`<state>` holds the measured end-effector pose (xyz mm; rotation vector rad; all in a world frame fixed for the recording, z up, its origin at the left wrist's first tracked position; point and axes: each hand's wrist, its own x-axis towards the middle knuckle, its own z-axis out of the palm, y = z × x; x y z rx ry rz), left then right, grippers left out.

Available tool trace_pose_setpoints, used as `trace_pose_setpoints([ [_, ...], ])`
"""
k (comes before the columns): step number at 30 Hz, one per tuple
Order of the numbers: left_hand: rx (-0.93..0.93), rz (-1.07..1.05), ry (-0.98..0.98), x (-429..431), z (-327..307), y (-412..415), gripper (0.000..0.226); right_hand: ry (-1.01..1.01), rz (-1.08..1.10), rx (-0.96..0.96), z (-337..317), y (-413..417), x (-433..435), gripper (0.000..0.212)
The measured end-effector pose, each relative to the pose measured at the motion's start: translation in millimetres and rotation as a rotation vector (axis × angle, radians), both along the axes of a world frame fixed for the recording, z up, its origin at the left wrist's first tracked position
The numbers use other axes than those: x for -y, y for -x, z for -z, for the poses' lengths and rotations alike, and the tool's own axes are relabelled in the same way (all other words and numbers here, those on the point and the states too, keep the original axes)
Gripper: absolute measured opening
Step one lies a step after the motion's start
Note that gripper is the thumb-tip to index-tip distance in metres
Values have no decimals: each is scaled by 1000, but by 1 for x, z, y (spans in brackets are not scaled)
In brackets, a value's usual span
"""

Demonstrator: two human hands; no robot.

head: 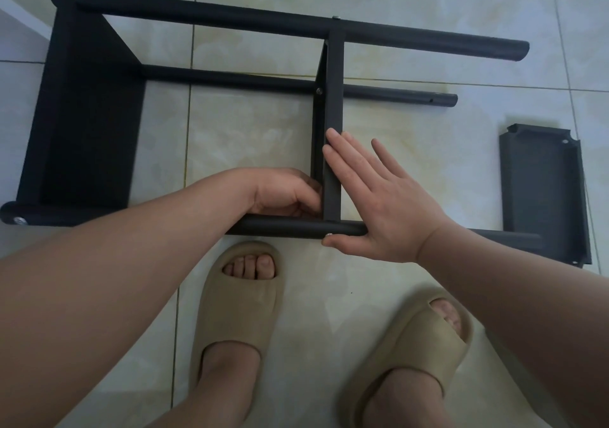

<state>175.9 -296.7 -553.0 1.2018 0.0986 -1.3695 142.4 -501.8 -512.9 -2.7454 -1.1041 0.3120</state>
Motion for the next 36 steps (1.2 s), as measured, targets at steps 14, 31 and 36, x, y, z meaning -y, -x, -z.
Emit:
trace_pose_setpoints([
  [14, 956, -59, -875, 13, -75, 1, 21, 82, 373, -548, -66, 0, 5, 81],
  [31, 1377, 417, -1096, 108, -82, -130, 66, 137, 530, -803, -39, -1, 87, 48],
  [36, 1428, 453, -1107, 107, -69, -161, 54, 75, 502, -867, -30, -6, 93, 21],
])
